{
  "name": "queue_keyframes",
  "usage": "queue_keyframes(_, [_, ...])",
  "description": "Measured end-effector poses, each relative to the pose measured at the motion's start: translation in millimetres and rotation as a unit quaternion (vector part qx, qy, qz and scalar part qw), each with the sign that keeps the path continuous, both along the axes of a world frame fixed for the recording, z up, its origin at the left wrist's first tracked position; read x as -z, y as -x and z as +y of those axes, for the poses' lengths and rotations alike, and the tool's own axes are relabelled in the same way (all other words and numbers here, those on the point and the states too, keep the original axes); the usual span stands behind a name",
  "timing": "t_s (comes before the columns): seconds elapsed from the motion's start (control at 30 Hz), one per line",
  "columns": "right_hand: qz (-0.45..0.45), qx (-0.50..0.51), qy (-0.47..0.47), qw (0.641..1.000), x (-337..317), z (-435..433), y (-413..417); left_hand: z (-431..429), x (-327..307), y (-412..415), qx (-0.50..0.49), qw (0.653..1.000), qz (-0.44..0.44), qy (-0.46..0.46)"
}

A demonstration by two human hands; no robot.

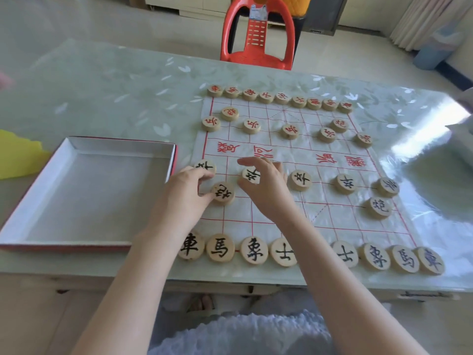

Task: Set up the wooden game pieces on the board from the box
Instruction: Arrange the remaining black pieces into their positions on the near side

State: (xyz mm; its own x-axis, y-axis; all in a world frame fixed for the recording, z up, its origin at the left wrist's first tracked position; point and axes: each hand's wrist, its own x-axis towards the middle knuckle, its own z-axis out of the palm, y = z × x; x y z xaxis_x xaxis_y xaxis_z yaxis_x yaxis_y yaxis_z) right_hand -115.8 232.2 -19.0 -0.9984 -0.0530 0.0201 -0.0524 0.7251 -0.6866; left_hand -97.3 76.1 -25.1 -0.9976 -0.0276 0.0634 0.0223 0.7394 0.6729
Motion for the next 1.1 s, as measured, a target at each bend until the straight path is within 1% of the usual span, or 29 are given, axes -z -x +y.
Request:
queue_keyframes(0.13, [-0.014, -0.050, -0.014, 0.999, -3.3, -13.5, 6.0, -5.6, 6.2, 6.9, -0.048, 0.997, 0.053, 0.011])
queue_keyframes(0.2, [-0.019, -0.059, -0.029, 0.998, 1.0, -12.1, 1.4, -6.1, 9.5, 9.8, -0.059, 0.996, 0.062, 0.021])
queue_keyframes(0.33, [-0.017, -0.104, -0.048, 0.993, 3.0, -10.9, -5.9, -7.6, 18.1, 21.1, -0.051, 0.996, 0.066, 0.019])
queue_keyframes(0.5, [-0.002, -0.140, -0.065, 0.988, 6.4, -16.9, -7.7, -5.2, 23.9, 35.3, -0.008, 0.998, 0.064, 0.028])
queue_keyframes(0.57, [0.010, -0.143, -0.075, 0.987, 10.2, -19.1, -6.7, -3.8, 25.3, 38.3, -0.001, 0.997, 0.070, 0.028])
queue_keyframes(0.7, [0.037, -0.136, -0.098, 0.985, 15.1, -22.0, -1.3, -1.5, 29.0, 41.5, -0.029, 0.996, 0.076, 0.033])
queue_keyframes(0.9, [0.022, -0.155, -0.129, 0.979, 13.3, -12.5, -1.1, 3.6, 27.6, 45.5, -0.058, 0.997, 0.042, 0.031])
queue_keyframes(1.1, [0.020, -0.101, -0.156, 0.982, 14.5, -14.8, -1.3, 8.3, 27.7, 46.3, -0.078, 0.996, 0.018, 0.030])
